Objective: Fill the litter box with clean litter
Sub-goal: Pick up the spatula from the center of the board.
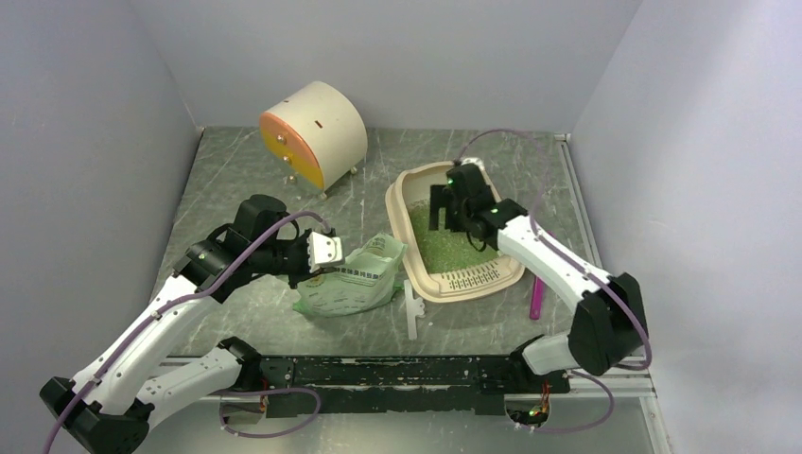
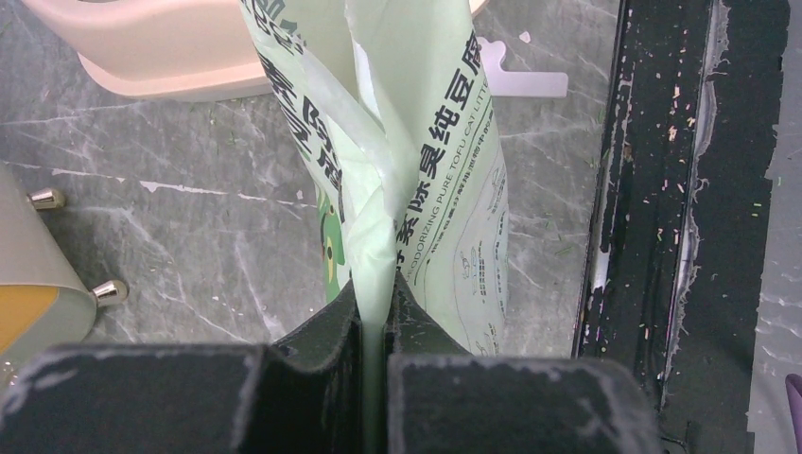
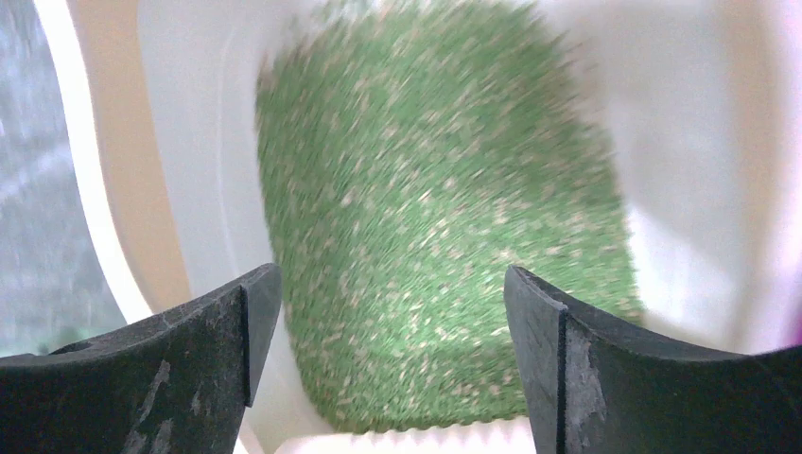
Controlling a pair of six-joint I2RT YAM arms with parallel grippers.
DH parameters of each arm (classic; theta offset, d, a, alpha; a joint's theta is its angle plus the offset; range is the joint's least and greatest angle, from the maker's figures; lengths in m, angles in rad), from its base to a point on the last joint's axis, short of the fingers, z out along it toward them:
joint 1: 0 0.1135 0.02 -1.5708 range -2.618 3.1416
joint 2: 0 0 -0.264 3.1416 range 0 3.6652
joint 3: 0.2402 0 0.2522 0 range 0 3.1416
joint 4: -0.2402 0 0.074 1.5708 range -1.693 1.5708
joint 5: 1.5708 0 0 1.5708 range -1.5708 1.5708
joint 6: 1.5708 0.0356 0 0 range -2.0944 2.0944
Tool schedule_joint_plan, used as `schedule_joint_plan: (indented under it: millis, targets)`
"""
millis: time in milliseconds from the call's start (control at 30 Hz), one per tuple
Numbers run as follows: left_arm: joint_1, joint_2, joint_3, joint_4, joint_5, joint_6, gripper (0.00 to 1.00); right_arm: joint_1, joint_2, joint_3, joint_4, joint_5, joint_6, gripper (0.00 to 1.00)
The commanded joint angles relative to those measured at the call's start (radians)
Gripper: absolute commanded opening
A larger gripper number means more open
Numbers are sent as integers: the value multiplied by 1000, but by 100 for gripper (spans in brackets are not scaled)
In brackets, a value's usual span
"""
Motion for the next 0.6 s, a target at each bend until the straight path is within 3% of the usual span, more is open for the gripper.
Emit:
schedule_joint_plan:
  millis: [0,133,200,267,400,567]
  targets:
    - [-6,-23,16,42,46,15,5,-149,-84,42,-63,206,78,92]
    - [-6,-22,16,33,60,18,5,-520,-121,13,-13,94,142,93]
    - [-6,-20,15,28,70,15,5,-642,-99,-3,13,6,200,94]
    - [-6,-19,15,30,90,12,5,-677,-47,-10,26,-14,194,94]
    - [-6,-29,10,35,113,15,5,-685,59,4,-115,123,226,97]
    - [-6,-40,-9,60,150,18,5,-685,-90,-168,-104,150,259,98]
